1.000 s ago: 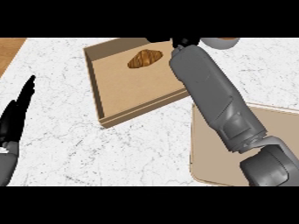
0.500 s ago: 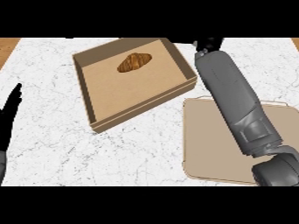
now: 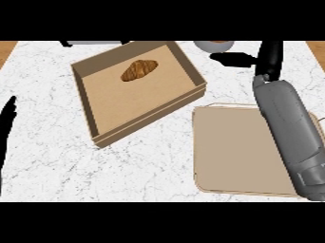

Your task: Pick the croissant from the tray and place it in the cardboard box

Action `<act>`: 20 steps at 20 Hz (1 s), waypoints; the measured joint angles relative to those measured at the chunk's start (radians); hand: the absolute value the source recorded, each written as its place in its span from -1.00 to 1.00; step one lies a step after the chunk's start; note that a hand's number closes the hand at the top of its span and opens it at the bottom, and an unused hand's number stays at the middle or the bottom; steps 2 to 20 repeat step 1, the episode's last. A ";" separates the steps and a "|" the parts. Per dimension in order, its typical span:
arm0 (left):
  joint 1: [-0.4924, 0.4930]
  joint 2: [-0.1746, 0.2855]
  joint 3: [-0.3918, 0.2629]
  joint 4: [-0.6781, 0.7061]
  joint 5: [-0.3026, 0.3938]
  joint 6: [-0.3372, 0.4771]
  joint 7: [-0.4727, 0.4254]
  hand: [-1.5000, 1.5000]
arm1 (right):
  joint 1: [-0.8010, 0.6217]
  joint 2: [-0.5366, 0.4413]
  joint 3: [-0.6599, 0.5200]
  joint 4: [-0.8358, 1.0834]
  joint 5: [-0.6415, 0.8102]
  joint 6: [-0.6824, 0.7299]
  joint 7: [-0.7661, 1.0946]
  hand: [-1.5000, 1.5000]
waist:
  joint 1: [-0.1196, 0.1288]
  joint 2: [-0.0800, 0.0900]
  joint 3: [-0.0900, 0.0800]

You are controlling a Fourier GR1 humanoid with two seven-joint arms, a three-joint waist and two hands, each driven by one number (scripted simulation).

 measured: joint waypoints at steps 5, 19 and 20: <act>-0.003 0.002 -0.001 -0.014 -0.003 -0.002 0.017 0.00 | 0.035 -0.014 0.011 -0.049 0.000 0.024 0.019 -1.00 | 0.000 0.000 0.000; -0.003 0.002 -0.001 -0.014 -0.003 -0.002 0.017 0.00 | 0.035 -0.014 0.011 -0.049 0.000 0.024 0.019 -1.00 | 0.000 0.000 0.000; -0.003 0.002 -0.001 -0.014 -0.003 -0.002 0.017 0.00 | 0.035 -0.014 0.011 -0.049 0.000 0.024 0.019 -1.00 | 0.000 0.000 0.000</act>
